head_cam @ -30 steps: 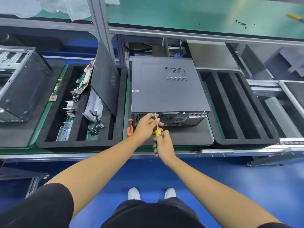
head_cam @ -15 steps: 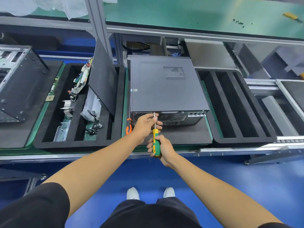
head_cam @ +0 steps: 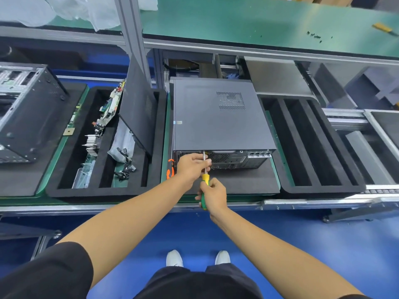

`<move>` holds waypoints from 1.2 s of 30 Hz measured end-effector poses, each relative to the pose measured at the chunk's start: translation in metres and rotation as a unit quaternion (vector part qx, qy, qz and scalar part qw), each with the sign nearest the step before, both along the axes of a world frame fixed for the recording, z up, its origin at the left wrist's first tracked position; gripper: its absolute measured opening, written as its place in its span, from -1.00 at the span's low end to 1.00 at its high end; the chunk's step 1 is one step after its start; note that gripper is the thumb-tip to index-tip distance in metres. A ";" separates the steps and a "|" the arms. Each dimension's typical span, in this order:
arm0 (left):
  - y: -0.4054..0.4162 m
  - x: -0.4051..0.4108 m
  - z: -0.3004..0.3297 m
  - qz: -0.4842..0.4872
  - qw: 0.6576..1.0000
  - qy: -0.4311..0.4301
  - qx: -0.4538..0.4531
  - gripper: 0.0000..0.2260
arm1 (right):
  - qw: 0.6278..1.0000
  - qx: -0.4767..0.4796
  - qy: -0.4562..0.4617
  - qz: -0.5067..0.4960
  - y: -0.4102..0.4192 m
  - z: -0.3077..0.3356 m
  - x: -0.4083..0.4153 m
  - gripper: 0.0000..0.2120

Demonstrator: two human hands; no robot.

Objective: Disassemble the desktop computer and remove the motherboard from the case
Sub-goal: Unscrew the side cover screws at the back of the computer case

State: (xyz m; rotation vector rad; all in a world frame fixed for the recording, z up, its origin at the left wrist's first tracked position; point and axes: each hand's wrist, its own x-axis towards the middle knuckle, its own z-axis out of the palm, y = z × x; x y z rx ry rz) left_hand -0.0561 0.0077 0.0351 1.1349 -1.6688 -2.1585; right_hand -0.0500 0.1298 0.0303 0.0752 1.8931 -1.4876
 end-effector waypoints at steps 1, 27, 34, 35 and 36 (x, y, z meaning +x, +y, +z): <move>0.001 -0.001 0.001 0.001 1.000 -0.001 0.011 -0.83 | 1.000 -0.010 -0.022 0.003 0.001 0.000 -0.002 -0.87; 0.003 0.002 0.000 -0.013 0.999 0.006 0.036 -0.72 | 0.994 0.036 0.097 -0.027 0.005 -0.008 -0.019 -0.74; 0.005 -0.007 0.006 0.019 0.999 -0.009 0.046 -0.69 | 0.989 -0.058 -0.132 0.046 0.009 0.000 -0.024 -0.74; 0.005 -0.007 0.007 0.019 0.999 -0.010 0.048 -0.71 | 0.984 -0.074 -0.152 0.052 0.010 -0.001 -0.023 -0.69; 0.005 -0.007 0.007 0.018 0.999 -0.007 0.051 -0.73 | 0.981 -0.087 -0.165 0.057 0.010 -0.001 -0.023 -0.66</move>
